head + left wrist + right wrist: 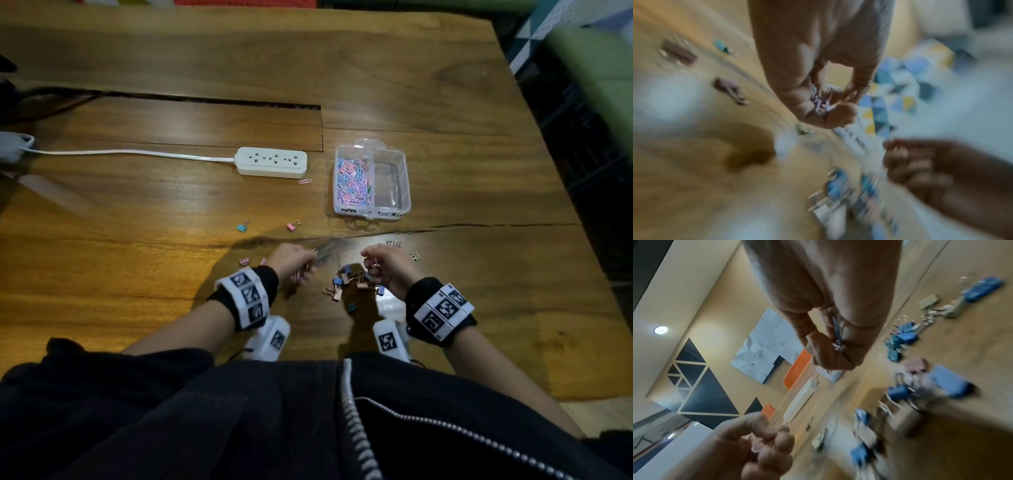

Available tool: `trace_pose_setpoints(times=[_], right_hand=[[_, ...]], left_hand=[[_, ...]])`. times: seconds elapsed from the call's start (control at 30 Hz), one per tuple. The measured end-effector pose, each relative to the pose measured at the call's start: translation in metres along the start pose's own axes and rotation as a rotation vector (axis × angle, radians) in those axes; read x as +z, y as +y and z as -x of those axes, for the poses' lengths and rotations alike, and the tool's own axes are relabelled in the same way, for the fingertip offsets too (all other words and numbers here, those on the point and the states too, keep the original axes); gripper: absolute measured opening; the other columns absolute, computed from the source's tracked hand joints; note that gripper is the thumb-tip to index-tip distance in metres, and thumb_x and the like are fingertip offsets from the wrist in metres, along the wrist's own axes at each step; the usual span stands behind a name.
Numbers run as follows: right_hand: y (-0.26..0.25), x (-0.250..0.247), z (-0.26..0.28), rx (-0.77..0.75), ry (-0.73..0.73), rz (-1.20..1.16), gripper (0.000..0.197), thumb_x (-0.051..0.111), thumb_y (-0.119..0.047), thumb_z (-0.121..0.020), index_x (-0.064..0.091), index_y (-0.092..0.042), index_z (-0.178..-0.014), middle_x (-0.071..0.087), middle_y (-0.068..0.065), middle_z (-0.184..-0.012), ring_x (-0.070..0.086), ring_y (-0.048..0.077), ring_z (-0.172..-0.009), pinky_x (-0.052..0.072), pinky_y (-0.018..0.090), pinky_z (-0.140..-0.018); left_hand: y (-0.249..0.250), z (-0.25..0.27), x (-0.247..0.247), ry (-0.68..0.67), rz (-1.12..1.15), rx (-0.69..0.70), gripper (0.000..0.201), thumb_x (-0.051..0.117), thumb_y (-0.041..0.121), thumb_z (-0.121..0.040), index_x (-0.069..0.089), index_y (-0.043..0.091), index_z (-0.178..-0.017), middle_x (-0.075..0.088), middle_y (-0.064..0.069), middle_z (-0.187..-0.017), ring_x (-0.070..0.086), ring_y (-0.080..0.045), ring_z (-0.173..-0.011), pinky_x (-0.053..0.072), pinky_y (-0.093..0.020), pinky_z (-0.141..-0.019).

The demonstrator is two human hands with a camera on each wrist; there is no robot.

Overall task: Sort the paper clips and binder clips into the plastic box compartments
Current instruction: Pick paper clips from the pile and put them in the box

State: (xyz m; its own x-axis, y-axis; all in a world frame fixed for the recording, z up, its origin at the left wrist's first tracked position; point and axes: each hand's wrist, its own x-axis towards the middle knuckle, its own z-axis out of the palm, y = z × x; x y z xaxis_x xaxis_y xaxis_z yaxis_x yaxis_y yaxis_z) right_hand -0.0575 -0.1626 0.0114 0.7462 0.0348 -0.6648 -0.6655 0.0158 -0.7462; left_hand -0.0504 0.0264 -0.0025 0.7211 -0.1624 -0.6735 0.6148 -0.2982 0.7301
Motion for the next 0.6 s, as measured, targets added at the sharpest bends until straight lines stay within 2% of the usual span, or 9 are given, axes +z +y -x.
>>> trace_pose_setpoints(times=[0.07, 0.17, 0.23, 0.3, 0.37, 0.4, 0.47, 0.53, 0.6], right_hand=[[-0.021, -0.001, -0.006, -0.022, -0.009, 0.021, 0.019, 0.041, -0.004, -0.092, 0.05, -0.009, -0.076, 0.045, 0.004, -0.062, 0.04, 0.007, -0.039, 0.032, 0.014, -0.032], [-0.058, -0.002, -0.019, -0.05, 0.044, 0.055, 0.017, 0.042, 0.0, -0.091, 0.052, -0.005, -0.078, 0.047, 0.006, -0.063, 0.043, 0.013, -0.049, 0.042, 0.017, -0.035], [-0.081, 0.001, -0.031, -0.056, 0.094, 0.006, 0.009, 0.043, -0.001, -0.091, 0.052, -0.001, -0.09, 0.053, 0.008, -0.062, 0.051, 0.015, -0.048, 0.049, 0.02, -0.041], [-0.102, 0.006, -0.038, -0.084, 0.093, -0.041, 0.023, 0.039, -0.012, -0.095, 0.047, -0.004, -0.116, 0.058, 0.008, -0.071, 0.058, 0.014, -0.053, 0.052, 0.023, -0.055], [-0.113, 0.007, -0.043, -0.124, 0.011, -0.018, 0.045, 0.03, -0.03, -0.099, 0.029, -0.01, -0.139, 0.056, 0.011, -0.11, 0.06, 0.02, -0.094, 0.048, 0.03, -0.084], [-0.116, 0.008, -0.043, -0.142, -0.023, -0.006, 0.053, 0.026, -0.036, -0.099, 0.02, -0.01, -0.144, 0.043, 0.015, -0.136, 0.047, 0.026, -0.122, 0.039, 0.035, -0.102], [-0.113, 0.007, -0.044, -0.187, -0.03, -0.035, 0.057, 0.02, -0.041, -0.098, 0.011, -0.011, -0.146, 0.013, 0.016, -0.154, 0.016, 0.028, -0.143, 0.017, 0.04, -0.116], [-0.103, 0.004, -0.042, -0.225, 0.041, -0.064, 0.055, 0.022, -0.039, -0.098, 0.015, -0.011, -0.145, 0.016, 0.014, -0.154, 0.019, 0.027, -0.142, 0.018, 0.039, -0.116], [-0.086, -0.002, -0.038, -0.239, 0.132, -0.033, 0.048, 0.031, -0.03, -0.098, 0.031, -0.003, -0.137, 0.033, 0.021, -0.146, 0.038, 0.031, -0.132, 0.029, 0.041, -0.112]], left_hand=[[0.032, -0.007, -0.003, -0.046, 0.32, -0.025, 0.018, 0.043, -0.002, -0.088, 0.047, 0.005, -0.072, 0.05, -0.007, -0.066, 0.049, -0.009, -0.04, 0.043, -0.016, -0.039], [0.078, -0.024, 0.002, -0.105, 0.582, -0.047, 0.01, 0.038, -0.006, -0.089, 0.047, -0.001, -0.087, 0.053, -0.015, -0.074, 0.058, -0.014, -0.039, 0.051, -0.019, -0.04], [0.106, -0.032, 0.011, -0.124, 0.627, -0.044, 0.014, 0.039, 0.002, -0.092, 0.044, -0.002, -0.103, 0.057, -0.02, -0.093, 0.066, -0.021, -0.06, 0.056, -0.025, -0.055], [0.129, -0.037, 0.018, -0.144, 0.644, -0.033, 0.033, 0.042, 0.018, -0.093, 0.039, 0.0, -0.121, 0.053, -0.022, -0.117, 0.059, -0.027, -0.086, 0.051, -0.032, -0.076], [0.145, -0.037, 0.024, -0.166, 0.682, -0.021, 0.058, 0.042, 0.029, -0.094, 0.023, 0.003, -0.141, 0.042, -0.021, -0.136, 0.054, -0.031, -0.105, 0.044, -0.036, -0.089], [0.149, -0.038, 0.025, -0.154, 0.685, -0.015, 0.064, 0.041, 0.031, -0.094, 0.014, 0.004, -0.145, 0.03, -0.021, -0.146, 0.045, -0.032, -0.122, 0.038, -0.037, -0.1], [0.147, -0.045, 0.023, -0.111, 0.624, 0.005, 0.065, 0.044, 0.029, -0.093, 0.013, 0.007, -0.147, 0.016, -0.02, -0.153, 0.027, -0.032, -0.137, 0.027, -0.036, -0.111], [0.136, -0.052, 0.017, 0.007, 0.393, 0.068, 0.046, 0.045, 0.02, -0.093, 0.035, 0.009, -0.137, 0.037, -0.017, -0.14, 0.043, -0.027, -0.122, 0.035, -0.035, -0.105], [0.118, -0.056, 0.006, 0.197, -0.03, 0.164, 0.029, 0.041, 0.012, -0.094, 0.053, 0.006, -0.12, 0.053, -0.013, -0.117, 0.051, -0.021, -0.099, 0.043, -0.031, -0.092]])
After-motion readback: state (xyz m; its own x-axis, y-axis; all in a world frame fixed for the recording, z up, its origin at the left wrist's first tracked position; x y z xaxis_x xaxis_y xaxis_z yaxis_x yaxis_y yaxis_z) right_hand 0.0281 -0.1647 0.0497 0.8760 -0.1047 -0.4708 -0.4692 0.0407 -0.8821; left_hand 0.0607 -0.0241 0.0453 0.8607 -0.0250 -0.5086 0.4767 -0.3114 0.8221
